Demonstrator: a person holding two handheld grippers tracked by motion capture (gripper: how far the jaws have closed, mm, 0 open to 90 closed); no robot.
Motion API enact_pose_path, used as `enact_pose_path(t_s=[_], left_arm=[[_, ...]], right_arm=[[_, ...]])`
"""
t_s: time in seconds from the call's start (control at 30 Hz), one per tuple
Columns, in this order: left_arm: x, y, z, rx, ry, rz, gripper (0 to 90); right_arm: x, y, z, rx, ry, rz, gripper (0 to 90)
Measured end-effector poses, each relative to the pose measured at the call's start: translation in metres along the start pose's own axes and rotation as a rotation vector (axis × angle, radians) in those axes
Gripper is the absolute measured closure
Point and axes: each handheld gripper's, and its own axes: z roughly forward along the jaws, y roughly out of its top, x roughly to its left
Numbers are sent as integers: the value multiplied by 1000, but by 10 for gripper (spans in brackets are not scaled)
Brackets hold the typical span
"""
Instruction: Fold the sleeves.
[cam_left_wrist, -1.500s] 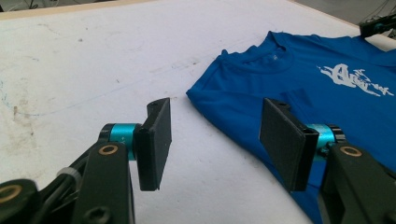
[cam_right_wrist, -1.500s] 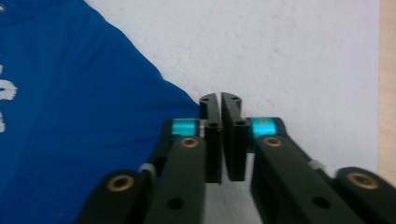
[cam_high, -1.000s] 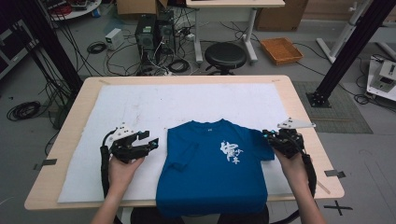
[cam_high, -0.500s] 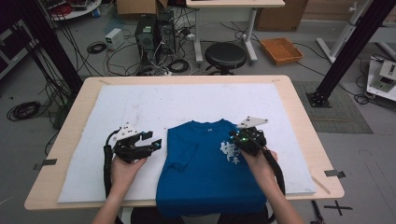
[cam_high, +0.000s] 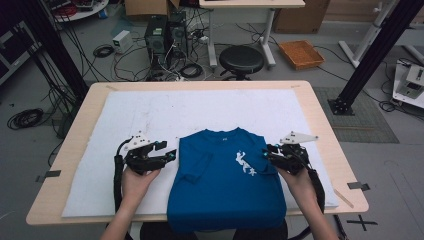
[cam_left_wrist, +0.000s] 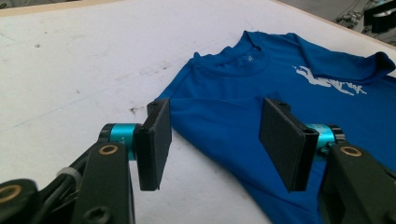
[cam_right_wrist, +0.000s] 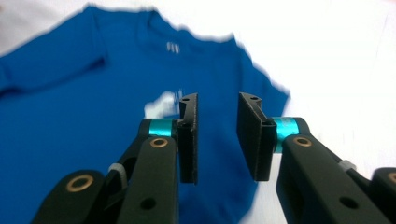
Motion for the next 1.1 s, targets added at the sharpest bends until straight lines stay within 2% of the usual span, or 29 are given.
enact_pose_path(t_s=[0.13,0.17,0.2,0.23,0.27,0.3,0.33,0.43,0.53,0.63,0.67,0.77,0.8,0.9,0.93,0.97,1.0,1.1], left_arm=[[-3,1,2,1,-7,6,440],[-3,1,2,1,-7,6,440],[-4,1,3,4,-12,11,440],[-4,1,3,4,-12,11,440],[-6,1,5,7,-13,13,440],[-6,1,5,7,-13,13,440],[-6,1,6,11,-15,13,440],[-7,1,6,12,-17,14,440],[-6,1,6,12,-14,13,440],[-5,1,6,14,-14,12,440],[-5,1,6,15,-15,14,440],[-6,1,6,11,-16,15,440],[-5,1,6,12,-15,12,440],[-5,1,7,10,-12,7,440],[-5,1,8,17,-15,10,440],[-5,1,8,17,-15,10,440],[-7,1,8,16,-17,12,440],[-7,1,7,16,-17,13,440]], right_arm=[[-4,-23,-5,42,25,21,667],[-4,-23,-5,42,25,21,667],[-2,-30,-5,66,25,11,715],[-2,-30,-5,66,25,11,715],[2,-35,-3,94,26,-8,825],[2,-35,-3,94,26,-8,825],[8,-38,0,120,25,-23,891],[15,-38,1,122,36,-33,894],[27,-34,3,105,74,-55,893],[32,-31,6,95,99,-64,889],[35,-27,10,91,117,-66,833],[35,-22,11,80,126,-67,796],[33,-15,11,63,121,-65,758],[30,-5,12,51,109,-64,748],[27,7,20,68,101,-69,747],[27,7,20,68,101,-69,747],[25,15,34,99,101,-71,736],[25,19,55,169,93,-88,728]])
